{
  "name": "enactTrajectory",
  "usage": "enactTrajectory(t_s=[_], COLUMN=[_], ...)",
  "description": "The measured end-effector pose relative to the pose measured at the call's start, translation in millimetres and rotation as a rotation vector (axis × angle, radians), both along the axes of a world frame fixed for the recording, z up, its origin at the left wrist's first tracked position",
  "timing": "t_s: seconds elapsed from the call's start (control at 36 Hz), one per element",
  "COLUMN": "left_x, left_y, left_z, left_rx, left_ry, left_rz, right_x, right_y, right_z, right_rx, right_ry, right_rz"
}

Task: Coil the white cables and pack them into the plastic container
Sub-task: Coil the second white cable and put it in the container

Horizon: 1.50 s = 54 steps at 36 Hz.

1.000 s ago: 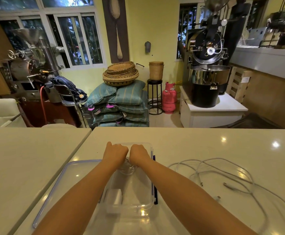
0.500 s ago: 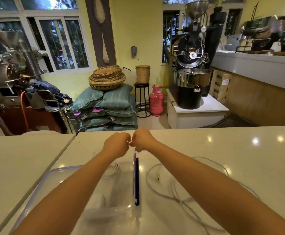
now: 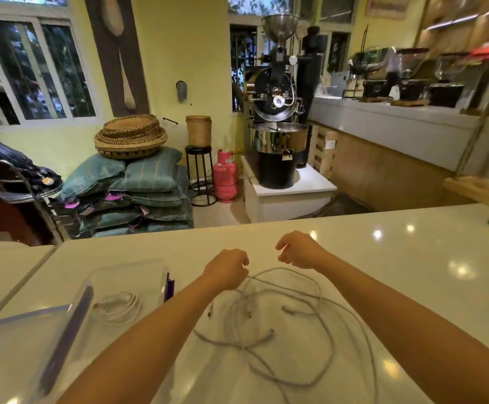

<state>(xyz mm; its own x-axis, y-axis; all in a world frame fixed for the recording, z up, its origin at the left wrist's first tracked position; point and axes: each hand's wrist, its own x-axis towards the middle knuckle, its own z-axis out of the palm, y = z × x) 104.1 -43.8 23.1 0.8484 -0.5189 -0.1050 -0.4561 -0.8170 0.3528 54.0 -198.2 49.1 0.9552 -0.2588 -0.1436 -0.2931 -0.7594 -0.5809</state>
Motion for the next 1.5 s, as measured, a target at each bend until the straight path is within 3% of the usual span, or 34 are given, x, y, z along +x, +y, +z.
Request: enactTrajectory(t_s=[0.33,0.58,0.83,1.06,1.22,1.5], left_x=[-13.2,-28.5,-40.2,-47.3,-54.0,-58.0], left_y=[-35.0,-62.2,-72.1,-67.3,-66.7,-54.0], left_z=[-20.6,-23.7,-25.2,-11.6,2.8,53.7], left_rx=[0.031,-0.006,0.041,-0.091,-0.159,-0.607], left_ry=[0.011,0.032,0.098,0.318,0.343,0.425], left_rz=[-0.092,-0.179,-0.211,-0.256,-0.311,-0.318], right_x=[-27.0,-34.3,-31.1,-26.3,-23.6,-19.4], right_y=[-52.6,-60.6,-44.0,-43.0,-42.4,-42.0], right_z=[-21.0,-40.9,-58.7,-25.6,9.1,43.2], right_rx=[-0.111,-0.128,-0.169,0.178,0.37,0.654], right_ry=[0.122,0.264,0.174,0.08,-0.108,-0.278], right_rz=[0.032,-0.104,-0.152,-0.225,-0.214,-0.161])
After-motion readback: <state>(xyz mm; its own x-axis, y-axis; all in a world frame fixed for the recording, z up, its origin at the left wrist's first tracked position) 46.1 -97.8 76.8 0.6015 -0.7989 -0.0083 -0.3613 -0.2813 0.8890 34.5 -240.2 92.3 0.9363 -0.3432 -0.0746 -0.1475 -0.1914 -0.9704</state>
